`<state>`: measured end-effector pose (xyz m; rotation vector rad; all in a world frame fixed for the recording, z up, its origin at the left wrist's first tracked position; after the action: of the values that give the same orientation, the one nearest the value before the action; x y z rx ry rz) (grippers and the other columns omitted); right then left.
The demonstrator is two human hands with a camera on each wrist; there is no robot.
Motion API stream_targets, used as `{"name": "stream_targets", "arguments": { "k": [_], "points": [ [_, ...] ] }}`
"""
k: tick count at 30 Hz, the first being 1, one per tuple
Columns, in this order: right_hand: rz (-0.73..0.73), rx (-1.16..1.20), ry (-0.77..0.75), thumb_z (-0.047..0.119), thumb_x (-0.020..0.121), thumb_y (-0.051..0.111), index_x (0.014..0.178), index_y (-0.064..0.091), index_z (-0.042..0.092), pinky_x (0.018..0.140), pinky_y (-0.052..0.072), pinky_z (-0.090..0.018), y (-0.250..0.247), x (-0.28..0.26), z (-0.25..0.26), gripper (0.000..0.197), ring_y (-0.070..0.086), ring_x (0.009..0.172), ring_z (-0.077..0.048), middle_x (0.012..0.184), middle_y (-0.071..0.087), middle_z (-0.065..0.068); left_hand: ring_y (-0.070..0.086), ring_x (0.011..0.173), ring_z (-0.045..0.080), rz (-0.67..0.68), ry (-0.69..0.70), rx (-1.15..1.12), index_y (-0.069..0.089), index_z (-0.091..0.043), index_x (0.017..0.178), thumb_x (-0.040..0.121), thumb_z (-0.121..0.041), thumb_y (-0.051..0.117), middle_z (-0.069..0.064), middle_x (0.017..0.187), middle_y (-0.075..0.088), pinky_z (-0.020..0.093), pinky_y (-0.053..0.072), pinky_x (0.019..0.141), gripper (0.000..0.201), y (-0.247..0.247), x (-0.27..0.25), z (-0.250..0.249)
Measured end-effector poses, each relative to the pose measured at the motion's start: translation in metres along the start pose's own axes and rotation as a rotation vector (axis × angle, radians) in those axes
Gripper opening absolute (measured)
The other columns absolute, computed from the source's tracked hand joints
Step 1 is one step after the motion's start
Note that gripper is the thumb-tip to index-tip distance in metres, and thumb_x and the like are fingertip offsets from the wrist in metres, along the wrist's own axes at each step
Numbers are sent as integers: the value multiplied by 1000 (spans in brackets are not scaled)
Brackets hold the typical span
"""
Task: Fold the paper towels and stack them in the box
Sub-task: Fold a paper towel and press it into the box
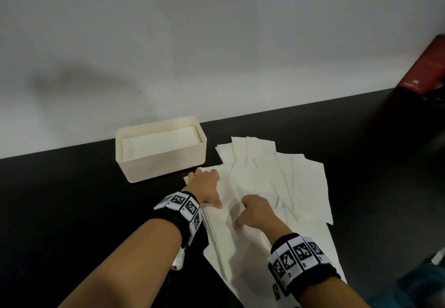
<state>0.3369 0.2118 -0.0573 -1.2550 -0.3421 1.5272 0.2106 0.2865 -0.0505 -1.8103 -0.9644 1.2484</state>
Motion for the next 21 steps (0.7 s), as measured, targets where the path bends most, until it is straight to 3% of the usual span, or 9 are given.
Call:
{"name": "stream_targets", "arguments": {
  "k": [3, 5, 8, 10, 13, 17, 21],
  "points": [
    [-25, 31, -60, 17, 69, 80, 76, 47, 16, 56, 37, -17, 0, 0, 6, 34, 47, 70, -12, 76, 47, 7, 28, 122, 28, 10, 6, 15, 42, -23, 130, 64, -43, 80, 3, 127, 46, 35, 30, 97, 79, 1, 0, 1],
    [-44, 91, -116, 15, 74, 76, 71, 47, 21, 50, 32, -12, -2, -3, 11, 30, 43, 62, -4, 71, 44, 12, 30, 119, 28, -11, 39, 63, 47, -23, 126, 63, -45, 79, 3, 122, 45, 33, 30, 89, 74, -1, 1, -1],
    [-94, 156, -201, 18, 81, 70, 82, 60, 16, 52, 33, -8, -14, -10, 22, 11, 48, 68, -6, 75, 51, 10, 36, 110, 22, -41, 99, 32, 55, -22, 105, 62, -42, 79, -1, 106, 50, 29, 28, 80, 53, -10, -2, -7],
    [-113, 186, -238, 16, 82, 69, 87, 63, 15, 54, 34, -7, -25, -14, 30, 8, 50, 73, -7, 81, 55, 7, 45, 102, 17, -26, 149, -104, 56, -24, 91, 62, -39, 81, -6, 96, 55, 28, 32, 76, 41, -17, -6, -8],
    [-82, 220, -258, 16, 78, 73, 85, 59, 22, 58, 37, -13, -43, -14, 40, 17, 53, 74, -7, 88, 59, 5, 51, 81, 12, 0, 193, -498, 54, -22, 75, 65, -23, 84, -8, 80, 55, 18, 38, 62, 32, -38, -18, 3],
    [-21, 39, -224, 23, 76, 75, 101, 66, 18, 73, 43, -20, -68, -10, 54, 27, 55, 87, -15, 93, 59, 3, 50, 72, 11, -188, 190, -791, 53, -20, 71, 66, -13, 84, -6, 74, 54, 19, 41, 61, 32, -94, -40, 37],
    [-213, 328, -254, 23, 72, 79, 80, 67, 18, 60, 44, -19, -123, 0, 84, 15, 61, 75, -14, 77, 66, -1, 50, 71, 11, -473, 131, -1080, 52, -20, 73, 70, -6, 80, -3, 75, 54, 17, 45, 58, 31, -150, -59, 90]
  ]
}}
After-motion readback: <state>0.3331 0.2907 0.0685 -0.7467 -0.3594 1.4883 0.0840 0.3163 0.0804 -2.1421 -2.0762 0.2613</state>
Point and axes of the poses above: each hand's wrist, its own x-axis towards the middle knuckle, its own y-axis out of the palm, z = x × y, the point moved 9 cm from there along x, towards the middle knuckle
